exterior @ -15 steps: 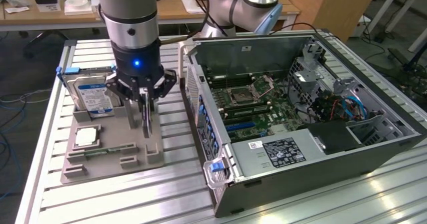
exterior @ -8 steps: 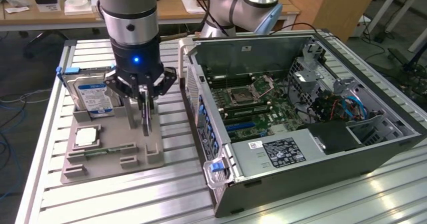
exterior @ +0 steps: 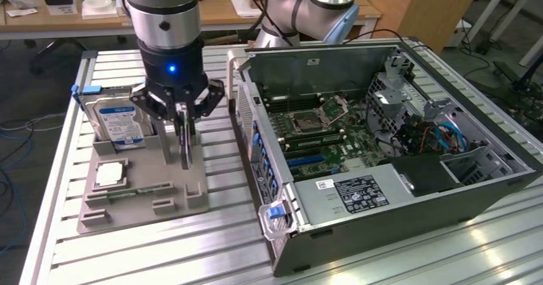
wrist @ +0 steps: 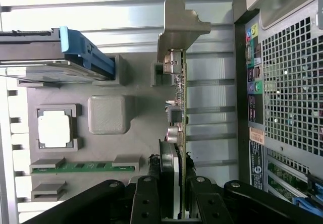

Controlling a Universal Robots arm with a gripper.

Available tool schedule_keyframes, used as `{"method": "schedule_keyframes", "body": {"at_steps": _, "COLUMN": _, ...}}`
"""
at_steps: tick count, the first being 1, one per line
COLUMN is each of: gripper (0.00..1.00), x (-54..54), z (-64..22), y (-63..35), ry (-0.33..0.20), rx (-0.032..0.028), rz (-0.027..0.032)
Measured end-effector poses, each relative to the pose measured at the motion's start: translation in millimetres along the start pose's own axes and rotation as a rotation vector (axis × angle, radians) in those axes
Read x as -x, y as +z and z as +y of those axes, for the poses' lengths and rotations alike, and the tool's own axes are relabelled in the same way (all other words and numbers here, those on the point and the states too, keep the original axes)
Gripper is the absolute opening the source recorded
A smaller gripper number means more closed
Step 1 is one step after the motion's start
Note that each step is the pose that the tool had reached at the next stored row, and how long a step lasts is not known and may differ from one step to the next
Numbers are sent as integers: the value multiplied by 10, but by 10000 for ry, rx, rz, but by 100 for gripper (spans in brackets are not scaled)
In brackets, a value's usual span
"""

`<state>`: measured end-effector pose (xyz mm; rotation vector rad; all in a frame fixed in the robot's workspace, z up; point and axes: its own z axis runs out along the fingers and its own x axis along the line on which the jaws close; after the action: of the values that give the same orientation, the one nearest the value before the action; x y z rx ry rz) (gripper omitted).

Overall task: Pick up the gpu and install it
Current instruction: 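Pick up the gpu and move the gpu toward the slot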

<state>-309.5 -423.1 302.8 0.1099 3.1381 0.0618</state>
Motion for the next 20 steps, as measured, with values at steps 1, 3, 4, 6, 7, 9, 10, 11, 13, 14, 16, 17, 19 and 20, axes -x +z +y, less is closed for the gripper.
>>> {"method": "schedule_keyframes", "body": {"at_steps": 1, "gripper": 28, "x": 0, "z": 1, "y": -19, "ry": -1, "rx": -1, "rz": 0}}
{"method": "schedule_keyframes", "body": {"at_steps": 3, "gripper": 28, "x": 0, "z": 3, "y": -70, "ry": -1, "rx": -1, "rz": 1}}
{"method": "schedule_keyframes", "body": {"at_steps": 4, "gripper": 28, "x": 0, "z": 4, "y": -95, "ry": 0, "rx": 0, "rz": 0}}
{"method": "schedule_keyframes", "body": {"at_steps": 6, "gripper": 28, "x": 0, "z": 6, "y": -143, "ry": 0, "rx": 0, "rz": 0}}
{"method": "schedule_keyframes", "body": {"at_steps": 7, "gripper": 28, "x": 0, "z": 7, "y": -172, "ry": -1, "rx": 1, "rz": 0}}
{"method": "schedule_keyframes", "body": {"at_steps": 9, "gripper": 28, "x": 0, "z": 9, "y": -222, "ry": 0, "rx": 2, "rz": 0}}
{"method": "schedule_keyframes", "body": {"at_steps": 10, "gripper": 28, "x": 0, "z": 9, "y": -240, "ry": 0, "rx": 1, "rz": 1}}
{"method": "schedule_keyframes", "body": {"at_steps": 11, "gripper": 28, "x": 0, "z": 10, "y": -254, "ry": -1, "rx": 2, "rz": 1}}
{"method": "schedule_keyframes", "body": {"at_steps": 13, "gripper": 28, "x": 0, "z": 11, "y": -281, "ry": 0, "rx": 2, "rz": 0}}
{"method": "schedule_keyframes", "body": {"at_steps": 14, "gripper": 28, "x": 0, "z": 11, "y": -295, "ry": 0, "rx": 1, "rz": 0}}
{"method": "schedule_keyframes", "body": {"at_steps": 16, "gripper": 28, "x": 0, "z": 13, "y": -324, "ry": 0, "rx": 1, "rz": 1}}
{"method": "schedule_keyframes", "body": {"at_steps": 17, "gripper": 28, "x": 0, "z": 13, "y": -340, "ry": 0, "rx": 2, "rz": 0}}
{"method": "schedule_keyframes", "body": {"at_steps": 19, "gripper": 28, "x": 0, "z": 15, "y": -374, "ry": -1, "rx": 3, "rz": 0}}
{"method": "schedule_keyframes", "body": {"at_steps": 20, "gripper": 28, "x": 0, "z": 15, "y": -392, "ry": 0, "rx": 3, "rz": 0}}
